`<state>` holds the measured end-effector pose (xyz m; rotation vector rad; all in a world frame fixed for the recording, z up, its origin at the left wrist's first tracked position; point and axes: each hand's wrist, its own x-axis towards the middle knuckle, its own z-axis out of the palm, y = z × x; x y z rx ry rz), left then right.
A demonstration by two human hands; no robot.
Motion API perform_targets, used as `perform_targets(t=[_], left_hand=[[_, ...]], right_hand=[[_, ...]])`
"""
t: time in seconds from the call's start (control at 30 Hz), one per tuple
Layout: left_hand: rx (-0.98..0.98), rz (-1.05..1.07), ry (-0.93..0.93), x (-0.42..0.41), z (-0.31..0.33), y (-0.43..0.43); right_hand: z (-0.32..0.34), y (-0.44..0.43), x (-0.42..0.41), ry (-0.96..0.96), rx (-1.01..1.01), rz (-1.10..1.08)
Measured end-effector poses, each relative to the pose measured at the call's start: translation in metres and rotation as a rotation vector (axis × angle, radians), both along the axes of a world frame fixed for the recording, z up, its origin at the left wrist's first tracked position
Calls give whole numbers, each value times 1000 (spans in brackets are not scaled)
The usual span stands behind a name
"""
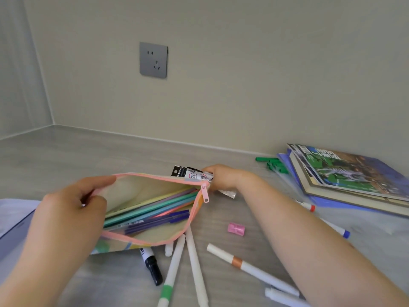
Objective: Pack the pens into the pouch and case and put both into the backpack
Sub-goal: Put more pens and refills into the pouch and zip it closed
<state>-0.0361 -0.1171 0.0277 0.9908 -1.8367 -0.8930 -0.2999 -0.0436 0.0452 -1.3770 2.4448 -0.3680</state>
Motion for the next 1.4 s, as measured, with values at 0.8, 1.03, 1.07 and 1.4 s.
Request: perform_targets(t=[0.8,1.03,1.07,1.4], left_hand=[[41,14,-10,5,0,2],[10,8,-5,5,-1,8],[8,2,-9,6,-1,9],[5,-53,-4,4,-1,13]], right_hand=[[13,42,11,360,205,-11],[37,89,19,403,78,-125],[41,98,21,382,103,-132],[20,148,39,311,217,-136]])
